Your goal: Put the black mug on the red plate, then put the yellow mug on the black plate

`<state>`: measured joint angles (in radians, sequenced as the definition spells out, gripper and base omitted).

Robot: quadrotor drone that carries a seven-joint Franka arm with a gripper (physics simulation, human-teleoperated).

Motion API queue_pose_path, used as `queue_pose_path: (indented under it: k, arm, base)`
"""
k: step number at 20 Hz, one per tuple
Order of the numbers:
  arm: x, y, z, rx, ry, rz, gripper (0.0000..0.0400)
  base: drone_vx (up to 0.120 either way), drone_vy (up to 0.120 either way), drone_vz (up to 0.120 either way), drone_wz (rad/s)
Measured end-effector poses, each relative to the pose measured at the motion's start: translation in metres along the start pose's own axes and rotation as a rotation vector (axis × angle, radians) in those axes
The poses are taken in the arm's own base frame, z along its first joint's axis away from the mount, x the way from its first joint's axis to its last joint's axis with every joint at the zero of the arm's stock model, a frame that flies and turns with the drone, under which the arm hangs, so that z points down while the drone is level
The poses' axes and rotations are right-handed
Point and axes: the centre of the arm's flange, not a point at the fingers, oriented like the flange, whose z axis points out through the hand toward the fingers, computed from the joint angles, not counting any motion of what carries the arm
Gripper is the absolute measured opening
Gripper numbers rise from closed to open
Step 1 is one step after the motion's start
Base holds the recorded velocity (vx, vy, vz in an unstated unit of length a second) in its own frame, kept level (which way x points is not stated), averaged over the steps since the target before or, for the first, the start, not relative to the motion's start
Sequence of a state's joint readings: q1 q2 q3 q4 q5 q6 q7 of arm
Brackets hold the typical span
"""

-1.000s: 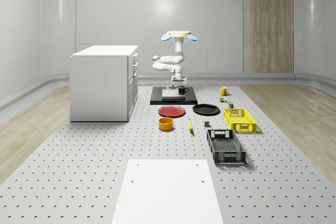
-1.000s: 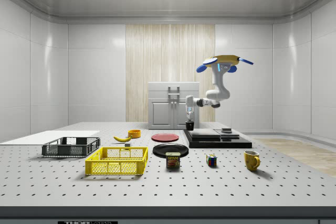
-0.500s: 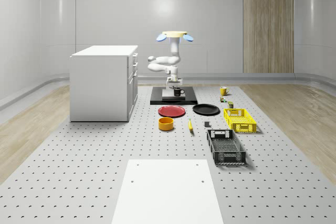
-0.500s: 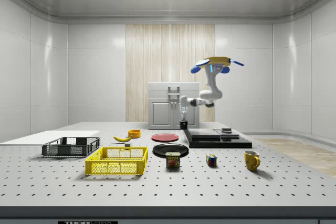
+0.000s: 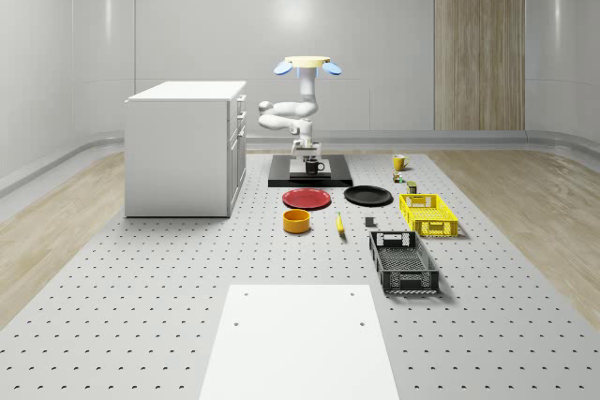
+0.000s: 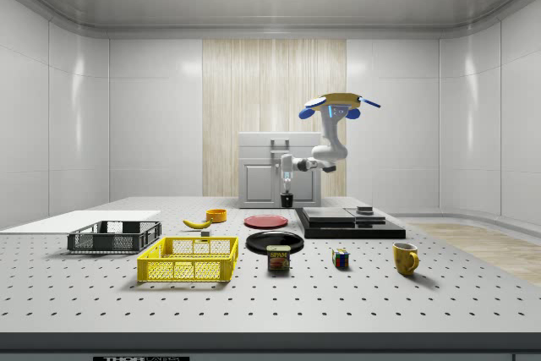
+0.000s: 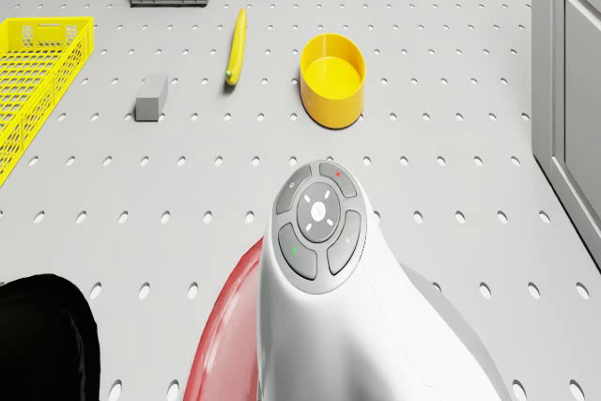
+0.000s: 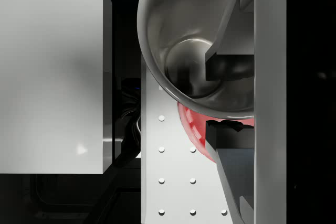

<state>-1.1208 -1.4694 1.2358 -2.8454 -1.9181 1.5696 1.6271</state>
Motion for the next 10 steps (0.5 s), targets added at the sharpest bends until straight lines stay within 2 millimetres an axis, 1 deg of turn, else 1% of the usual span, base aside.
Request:
queue_pose_path:
  k: [10]
  arm:
    - [0.0, 0.0, 0.0, 0.0, 0.0, 0.0, 0.011]
  base:
    - [0.12, 0.0, 0.0, 0.0]
